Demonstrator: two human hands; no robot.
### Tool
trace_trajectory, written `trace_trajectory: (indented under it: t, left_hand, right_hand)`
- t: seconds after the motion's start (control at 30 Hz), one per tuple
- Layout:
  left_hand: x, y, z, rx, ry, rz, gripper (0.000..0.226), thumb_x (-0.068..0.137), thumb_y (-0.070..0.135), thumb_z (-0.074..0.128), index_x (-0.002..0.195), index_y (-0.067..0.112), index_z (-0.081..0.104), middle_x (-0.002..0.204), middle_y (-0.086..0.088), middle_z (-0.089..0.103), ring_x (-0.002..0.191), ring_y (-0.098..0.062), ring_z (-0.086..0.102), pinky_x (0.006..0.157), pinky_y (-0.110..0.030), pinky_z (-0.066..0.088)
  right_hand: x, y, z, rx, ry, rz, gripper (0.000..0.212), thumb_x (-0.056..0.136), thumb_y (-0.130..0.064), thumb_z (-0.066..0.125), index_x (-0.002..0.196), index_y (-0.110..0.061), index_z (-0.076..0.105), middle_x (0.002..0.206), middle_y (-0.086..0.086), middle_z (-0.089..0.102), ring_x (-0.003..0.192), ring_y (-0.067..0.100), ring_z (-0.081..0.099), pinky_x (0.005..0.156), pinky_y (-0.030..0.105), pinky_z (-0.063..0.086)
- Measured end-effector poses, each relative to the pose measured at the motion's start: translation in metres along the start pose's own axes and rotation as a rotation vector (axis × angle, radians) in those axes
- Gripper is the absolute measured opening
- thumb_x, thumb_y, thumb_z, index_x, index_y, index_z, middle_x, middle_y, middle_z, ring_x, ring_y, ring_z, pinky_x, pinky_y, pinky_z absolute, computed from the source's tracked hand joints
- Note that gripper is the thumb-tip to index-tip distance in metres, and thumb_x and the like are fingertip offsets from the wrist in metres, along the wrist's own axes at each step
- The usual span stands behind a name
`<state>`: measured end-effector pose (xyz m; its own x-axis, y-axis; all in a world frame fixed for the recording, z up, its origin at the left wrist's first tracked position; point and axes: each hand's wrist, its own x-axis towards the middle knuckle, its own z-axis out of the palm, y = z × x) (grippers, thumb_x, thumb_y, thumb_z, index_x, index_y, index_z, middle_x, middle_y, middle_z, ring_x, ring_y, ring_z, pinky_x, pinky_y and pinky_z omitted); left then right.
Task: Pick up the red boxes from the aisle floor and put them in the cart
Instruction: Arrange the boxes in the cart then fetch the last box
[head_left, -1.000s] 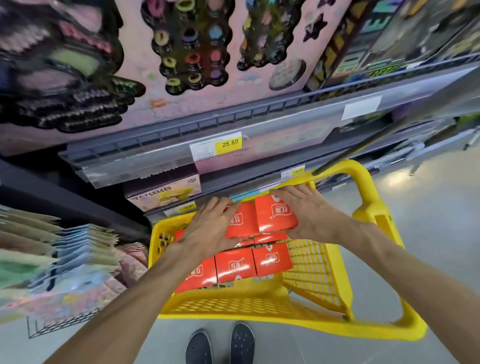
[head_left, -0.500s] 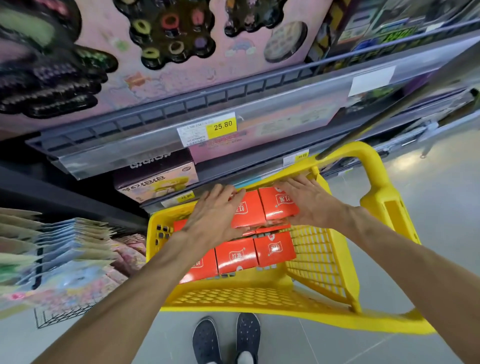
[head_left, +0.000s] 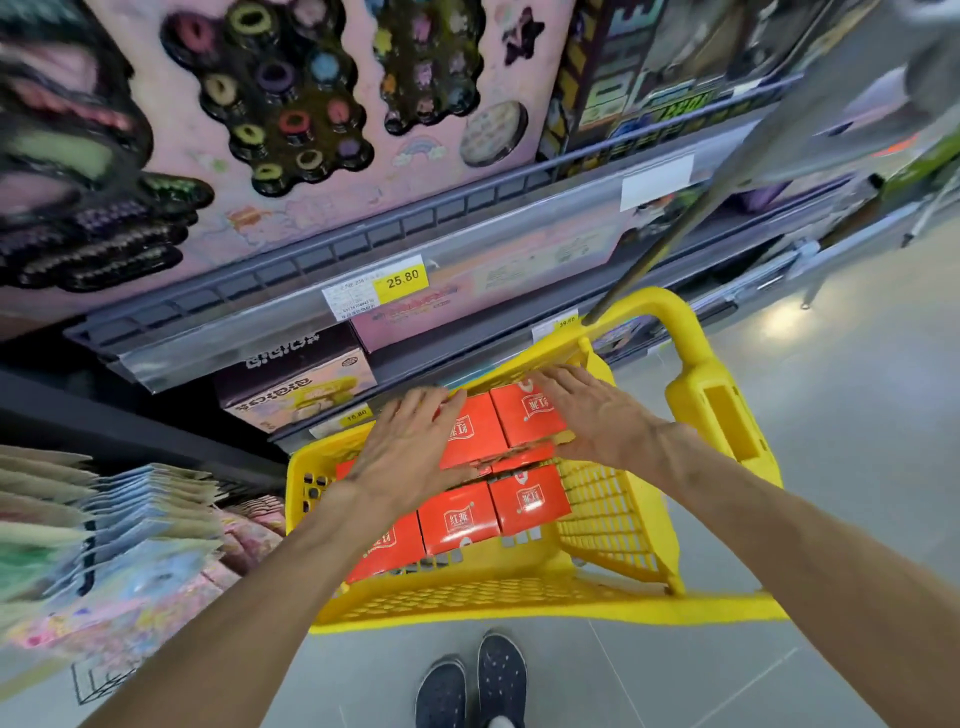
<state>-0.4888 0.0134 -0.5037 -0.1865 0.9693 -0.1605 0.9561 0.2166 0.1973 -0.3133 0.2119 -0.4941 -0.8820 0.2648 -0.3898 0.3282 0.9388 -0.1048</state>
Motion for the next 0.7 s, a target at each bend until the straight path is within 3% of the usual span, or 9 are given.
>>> trace_trajectory:
  t: [0.1,0.2,0.37,0.43,0.5,0.6,0.7]
  left_hand:
    - [-0.001,0.006,-0.038,-0.008,0.020,0.068,0.085,0.085,0.067,0.054,0.151,0.018,0.031,0.152,-0.005,0.037,0.141,-0.025,0.030,0.112,-0.043,0.031]
    - [-0.001,0.027,-0.096,-0.024,0.038,0.145,0.082,0.087,0.063,0.055,0.152,0.022,0.028,0.156,-0.002,0.032,0.147,-0.024,0.022,0.117,-0.042,0.024]
    - [-0.006,0.103,-0.219,-0.052,0.078,0.380,0.078,0.084,0.067,0.052,0.146,0.022,0.041,0.149,-0.002,0.043,0.140,-0.023,0.035,0.113,-0.041,0.033]
    - [-0.003,0.146,-0.268,-0.106,0.078,0.471,0.077,0.085,0.065,0.053,0.146,0.018,0.041,0.149,-0.004,0.043,0.139,-0.022,0.034,0.115,-0.038,0.029]
    - [0.005,0.195,-0.314,-0.138,0.099,0.564,0.079,0.083,0.063,0.052,0.144,0.012,0.044,0.147,-0.009,0.046,0.137,-0.022,0.036,0.113,-0.032,0.024]
    - [0.027,0.275,-0.367,-0.090,0.130,0.697,0.083,0.081,0.067,0.047,0.144,0.013,0.044,0.146,-0.009,0.048,0.137,-0.024,0.039,0.113,-0.039,0.033]
    - [0.057,0.356,-0.401,-0.018,0.161,0.834,0.081,0.083,0.067,0.050,0.143,0.013,0.044,0.146,-0.008,0.047,0.137,-0.024,0.040,0.114,-0.039,0.033]
  right_hand:
    - [-0.035,0.005,-0.034,0.120,0.019,0.050,0.089,0.084,-0.052,0.068,0.152,-0.012,0.027,0.145,0.007,0.042,0.137,0.025,0.036,0.111,0.036,0.033]
    - [-0.088,0.010,-0.084,0.144,0.060,0.114,0.083,0.087,-0.055,0.063,0.152,-0.016,0.030,0.149,0.004,0.041,0.140,0.022,0.035,0.111,0.029,0.025]
    - [-0.211,0.020,-0.180,0.225,0.146,0.299,0.074,0.087,-0.051,0.067,0.149,-0.025,0.037,0.145,-0.001,0.046,0.134,0.019,0.043,0.101,0.024,0.033]
    - [-0.268,0.027,-0.216,0.211,0.216,0.385,0.074,0.086,-0.054,0.066,0.148,-0.023,0.040,0.146,-0.001,0.047,0.133,0.017,0.045,0.104,0.022,0.032]
    - [-0.324,0.040,-0.247,0.208,0.276,0.475,0.080,0.084,-0.064,0.061,0.149,-0.025,0.037,0.149,-0.002,0.045,0.135,0.018,0.045,0.110,0.026,0.033]
    - [-0.407,0.072,-0.275,0.208,0.337,0.589,0.085,0.079,-0.076,0.051,0.148,-0.028,0.036,0.142,-0.001,0.051,0.127,0.022,0.053,0.105,0.038,0.043]
    - [-0.492,0.089,-0.306,0.179,0.415,0.735,0.083,0.082,-0.071,0.057,0.149,-0.026,0.035,0.140,0.007,0.052,0.127,0.028,0.051,0.105,0.040,0.041]
